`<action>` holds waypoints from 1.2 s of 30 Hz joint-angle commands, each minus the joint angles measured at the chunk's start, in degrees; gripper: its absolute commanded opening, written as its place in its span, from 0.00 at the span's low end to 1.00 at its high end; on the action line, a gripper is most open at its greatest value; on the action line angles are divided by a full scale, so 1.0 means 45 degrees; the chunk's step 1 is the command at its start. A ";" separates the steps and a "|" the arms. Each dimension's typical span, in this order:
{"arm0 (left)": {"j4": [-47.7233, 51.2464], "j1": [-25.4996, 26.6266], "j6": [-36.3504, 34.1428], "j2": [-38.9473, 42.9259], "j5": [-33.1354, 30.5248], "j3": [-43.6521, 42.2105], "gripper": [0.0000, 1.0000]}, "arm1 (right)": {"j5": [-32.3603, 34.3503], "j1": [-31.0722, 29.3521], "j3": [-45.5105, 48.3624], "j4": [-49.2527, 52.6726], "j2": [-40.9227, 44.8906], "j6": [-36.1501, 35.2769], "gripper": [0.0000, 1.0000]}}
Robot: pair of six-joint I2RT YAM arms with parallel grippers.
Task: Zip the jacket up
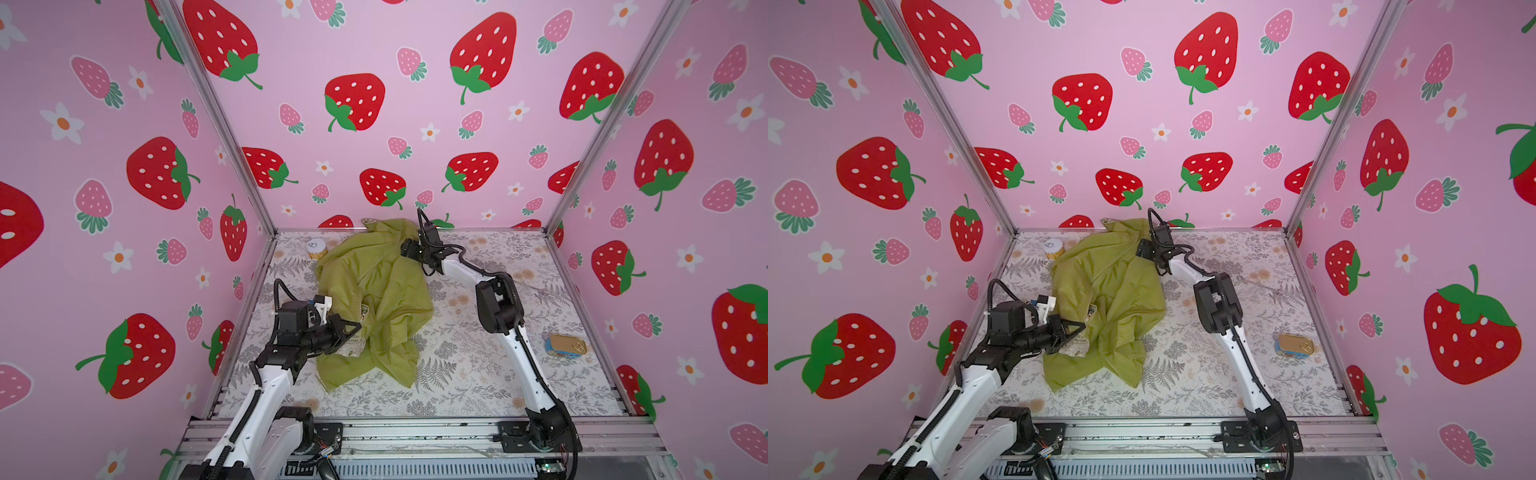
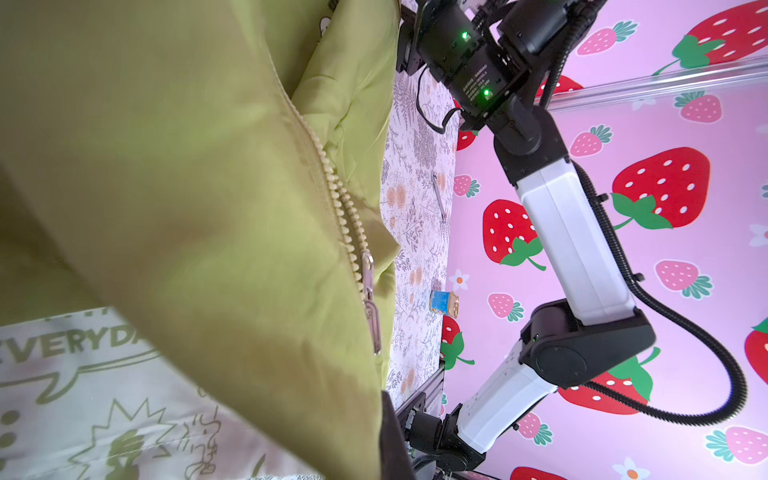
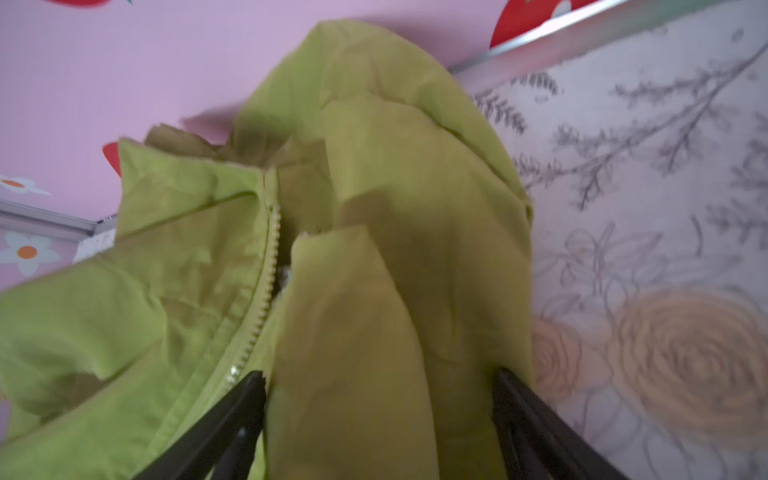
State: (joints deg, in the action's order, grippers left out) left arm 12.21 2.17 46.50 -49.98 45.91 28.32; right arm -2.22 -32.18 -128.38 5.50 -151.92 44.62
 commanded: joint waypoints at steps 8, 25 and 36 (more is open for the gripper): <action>-0.0006 -0.0071 -0.0210 -0.0146 -0.0044 -0.0061 0.00 | -0.1785 0.0964 0.1246 -0.1597 0.0252 0.0696 0.00; -0.1156 -0.0006 -0.1110 -0.3295 0.0150 0.2330 0.00 | -0.0058 0.4457 1.4550 -0.5409 0.9872 0.0317 0.00; -0.1790 0.0293 -0.0762 -0.3445 0.0254 0.2714 0.00 | 0.3831 0.3168 1.3478 0.0957 1.2606 -0.2053 0.75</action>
State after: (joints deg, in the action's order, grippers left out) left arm 5.85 3.27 43.31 -65.71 45.69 38.11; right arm 7.05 -15.59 -64.66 -0.45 -98.85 39.57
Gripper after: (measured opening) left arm 0.062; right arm 0.747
